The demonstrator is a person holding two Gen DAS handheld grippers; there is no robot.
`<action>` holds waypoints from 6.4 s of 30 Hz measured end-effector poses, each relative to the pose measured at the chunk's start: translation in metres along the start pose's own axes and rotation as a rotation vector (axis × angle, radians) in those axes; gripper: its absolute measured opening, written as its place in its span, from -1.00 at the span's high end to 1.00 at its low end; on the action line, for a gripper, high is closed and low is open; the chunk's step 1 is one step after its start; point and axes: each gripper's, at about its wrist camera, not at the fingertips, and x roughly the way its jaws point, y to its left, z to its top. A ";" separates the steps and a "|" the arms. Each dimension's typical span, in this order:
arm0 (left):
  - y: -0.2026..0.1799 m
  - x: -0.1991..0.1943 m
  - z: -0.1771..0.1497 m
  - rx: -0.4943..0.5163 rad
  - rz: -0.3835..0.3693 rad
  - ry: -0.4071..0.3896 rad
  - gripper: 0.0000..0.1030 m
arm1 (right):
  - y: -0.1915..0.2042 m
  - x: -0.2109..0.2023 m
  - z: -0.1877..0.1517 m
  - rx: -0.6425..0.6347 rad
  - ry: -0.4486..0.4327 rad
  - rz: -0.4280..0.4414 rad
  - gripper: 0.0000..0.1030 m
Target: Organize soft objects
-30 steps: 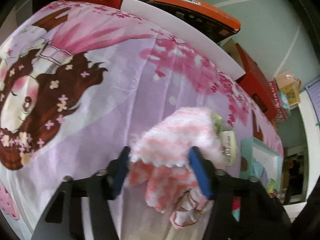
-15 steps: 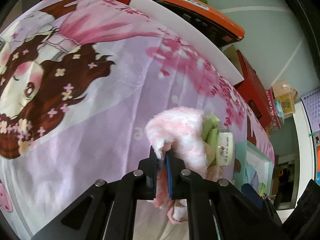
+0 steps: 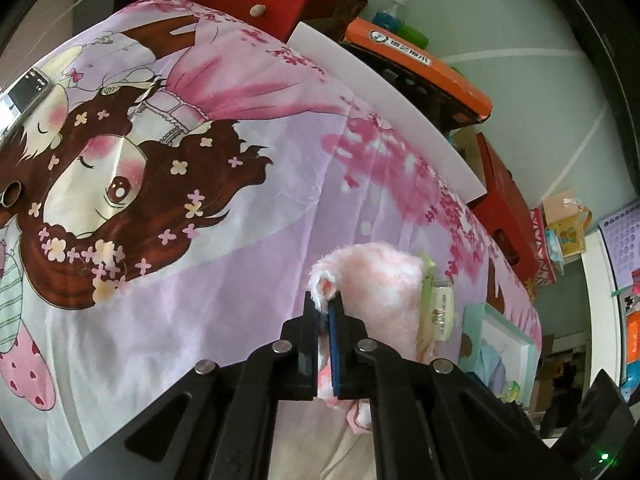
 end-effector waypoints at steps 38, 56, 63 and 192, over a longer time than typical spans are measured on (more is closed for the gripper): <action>0.032 0.011 -0.002 -0.143 0.064 0.064 0.91 | 0.012 0.037 0.026 0.084 -0.032 0.132 0.27; 0.036 0.008 -0.001 -0.196 0.042 0.071 0.28 | 0.021 0.025 0.028 0.078 -0.061 0.259 0.46; 0.031 0.003 0.003 -0.185 0.022 0.045 0.05 | 0.021 0.034 0.025 0.079 -0.039 0.253 0.62; -0.176 0.021 -0.075 0.481 -0.079 0.057 -0.59 | -0.249 -0.121 -0.063 0.682 -0.111 -0.455 -0.41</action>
